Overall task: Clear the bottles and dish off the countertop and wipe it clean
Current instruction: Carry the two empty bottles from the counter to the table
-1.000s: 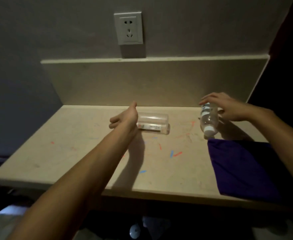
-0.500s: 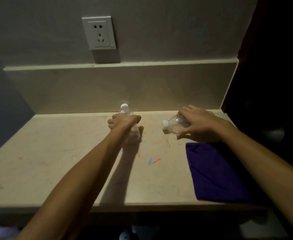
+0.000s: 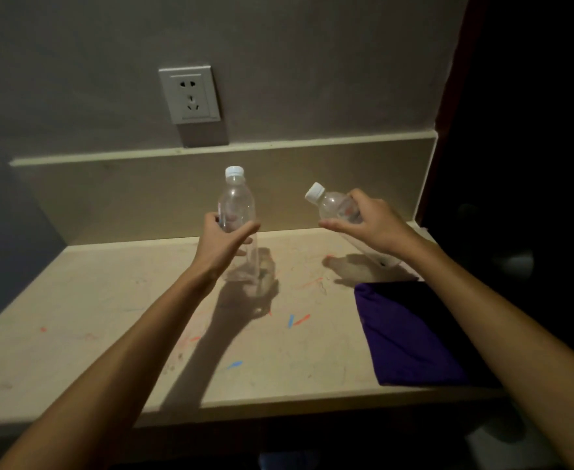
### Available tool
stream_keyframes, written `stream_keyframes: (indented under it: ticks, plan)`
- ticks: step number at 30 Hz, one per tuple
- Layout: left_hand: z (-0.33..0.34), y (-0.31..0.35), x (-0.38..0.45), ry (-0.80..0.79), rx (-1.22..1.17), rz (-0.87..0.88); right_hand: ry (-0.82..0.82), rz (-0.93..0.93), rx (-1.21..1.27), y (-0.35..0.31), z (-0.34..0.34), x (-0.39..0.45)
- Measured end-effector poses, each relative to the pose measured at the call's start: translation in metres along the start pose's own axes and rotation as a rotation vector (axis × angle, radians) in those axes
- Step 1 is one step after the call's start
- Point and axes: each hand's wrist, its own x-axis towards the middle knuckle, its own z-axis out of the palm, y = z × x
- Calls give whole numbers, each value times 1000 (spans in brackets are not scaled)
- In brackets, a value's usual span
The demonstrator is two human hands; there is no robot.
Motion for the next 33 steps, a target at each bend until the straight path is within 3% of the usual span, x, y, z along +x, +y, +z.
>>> stream_keyframes:
  ticks: [13, 17, 23, 29, 33]
  plan:
    - [-37, -14, -112, -70, -187, 71, 7, -13, 321, -63, 17, -79]
    - [-65, -26, -155, -87, -188, 71, -48, -60, 303, -98, 28, -118]
    - [-140, -61, -253, 44, -251, 46, -87, -120, 391, -157, 57, -193]
    - [-208, -173, -413, 384, -293, -193, -433, -207, 322, -243, 165, -308]
    - [-252, -271, -550, 569, -258, -480, -744, -108, 287, -259, 265, -399]
